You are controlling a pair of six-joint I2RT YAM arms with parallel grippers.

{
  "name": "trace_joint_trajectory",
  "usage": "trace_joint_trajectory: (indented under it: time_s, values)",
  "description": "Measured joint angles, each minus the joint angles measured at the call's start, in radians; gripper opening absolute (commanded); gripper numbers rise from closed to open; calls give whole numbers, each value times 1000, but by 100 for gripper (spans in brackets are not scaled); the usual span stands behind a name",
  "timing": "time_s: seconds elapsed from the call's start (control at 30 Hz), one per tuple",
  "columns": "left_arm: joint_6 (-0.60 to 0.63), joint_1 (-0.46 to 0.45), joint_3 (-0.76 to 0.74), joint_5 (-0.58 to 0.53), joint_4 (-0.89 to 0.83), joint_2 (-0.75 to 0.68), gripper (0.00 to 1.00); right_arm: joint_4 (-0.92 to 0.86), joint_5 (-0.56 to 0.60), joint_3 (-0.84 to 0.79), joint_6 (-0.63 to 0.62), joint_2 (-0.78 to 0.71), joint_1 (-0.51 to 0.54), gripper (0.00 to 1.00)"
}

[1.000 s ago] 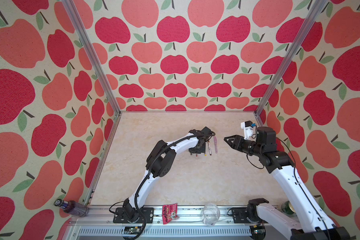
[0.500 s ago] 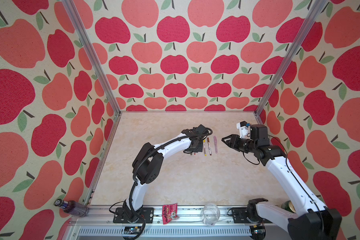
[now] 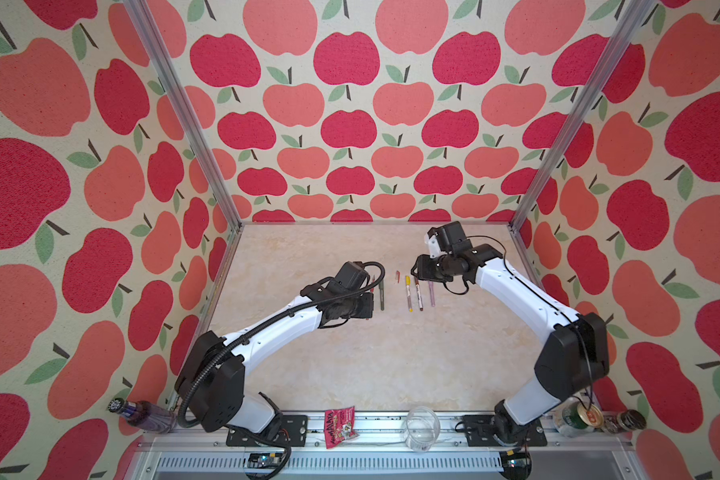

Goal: Insert the pens into the pen caps
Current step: 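Grasp the red cap with the right gripper while the left holds the pen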

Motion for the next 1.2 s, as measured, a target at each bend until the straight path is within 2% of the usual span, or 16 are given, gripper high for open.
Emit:
trace_joint_trajectory:
  time_s: [0.23, 0.43, 0.73, 1.2]
  values:
    - [5, 82, -165, 149, 125, -151, 7, -145, 132, 342, -51, 349, 68, 48]
    - [11, 143, -228, 219, 174, -223, 9, -262, 213, 559, -74, 557, 93, 45]
    - [11, 194, -270, 281, 214, -243, 9, -362, 243, 747, -74, 717, 94, 39]
    - [11, 209, -270, 317, 245, -209, 10, -386, 253, 765, -70, 779, 86, 32]
